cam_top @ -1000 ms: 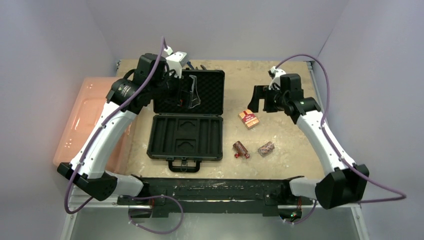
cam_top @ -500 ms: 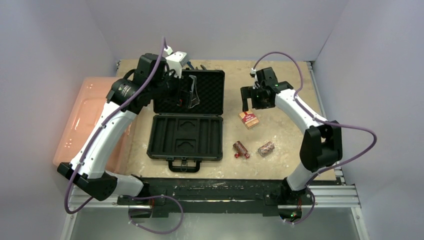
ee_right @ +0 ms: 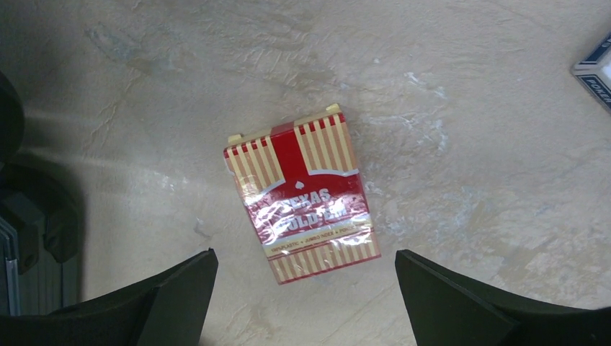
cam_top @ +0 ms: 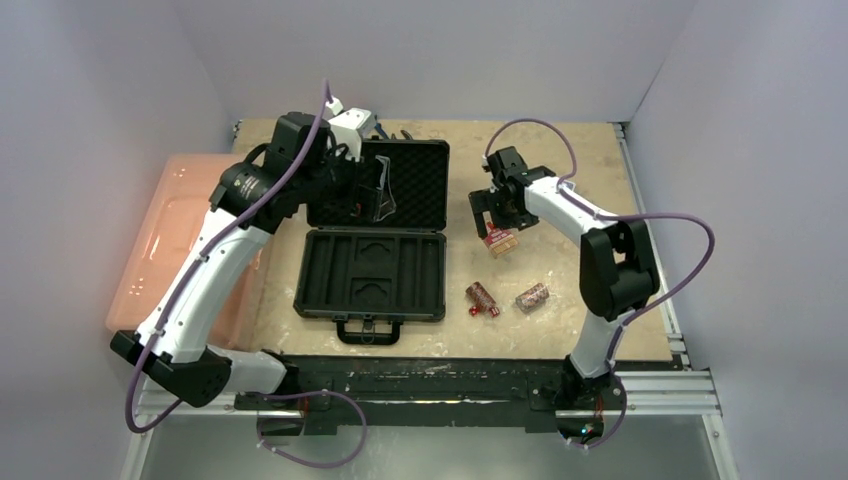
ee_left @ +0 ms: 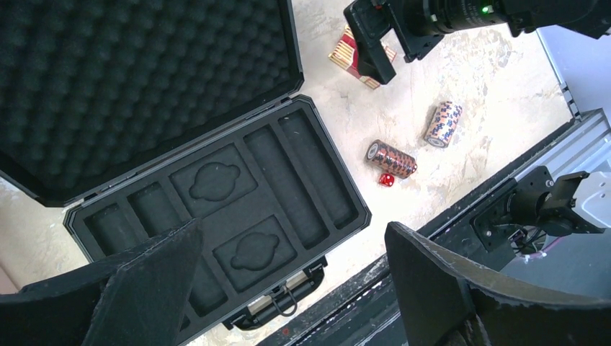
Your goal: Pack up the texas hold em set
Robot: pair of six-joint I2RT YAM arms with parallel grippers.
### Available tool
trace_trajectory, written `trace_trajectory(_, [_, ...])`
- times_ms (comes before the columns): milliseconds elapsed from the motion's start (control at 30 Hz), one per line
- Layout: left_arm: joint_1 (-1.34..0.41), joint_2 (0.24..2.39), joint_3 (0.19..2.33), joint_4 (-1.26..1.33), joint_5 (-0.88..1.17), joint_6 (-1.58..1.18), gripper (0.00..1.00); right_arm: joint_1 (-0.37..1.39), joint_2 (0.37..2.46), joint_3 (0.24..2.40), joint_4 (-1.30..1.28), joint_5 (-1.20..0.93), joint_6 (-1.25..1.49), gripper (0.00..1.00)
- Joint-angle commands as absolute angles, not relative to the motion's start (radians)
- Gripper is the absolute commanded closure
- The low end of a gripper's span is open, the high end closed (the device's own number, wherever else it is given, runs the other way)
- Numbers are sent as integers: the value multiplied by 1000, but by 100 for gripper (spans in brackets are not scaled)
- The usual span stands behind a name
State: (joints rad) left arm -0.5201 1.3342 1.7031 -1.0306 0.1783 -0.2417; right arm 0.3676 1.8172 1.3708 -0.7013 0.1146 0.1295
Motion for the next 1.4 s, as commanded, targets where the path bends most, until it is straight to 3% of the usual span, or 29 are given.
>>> trace_trajectory(0, [-524,1300,1698,-1017,188,-218,3,382,1848,1395,-666,137,120,1])
trace_trajectory(600, [-525,1280,1694,-1019,192,-219,3,381,1970,1447,-625,117,135,2])
trace_trajectory(967, [-524,1278,1685,-1011,189,-219,3,375,1979,1432,-631,138,164,29])
trace_trajectory(1133, [-525,1279,1686,-1008,179,-221,3,374,1982,1444,-666,192,248,34])
trace_trajectory(1200, [-524,1279,1686,-1008,174,-221,3,371,1986,1455,-684,206,293,31])
trace_trajectory(1267, [-524,1279,1685,-1009,172,-221,3,370,1987,1465,-696,194,308,16])
trace_trajectory(1367, [-523,1275,1685,-1012,165,-220,3,369,1974,1459,-697,172,303,4])
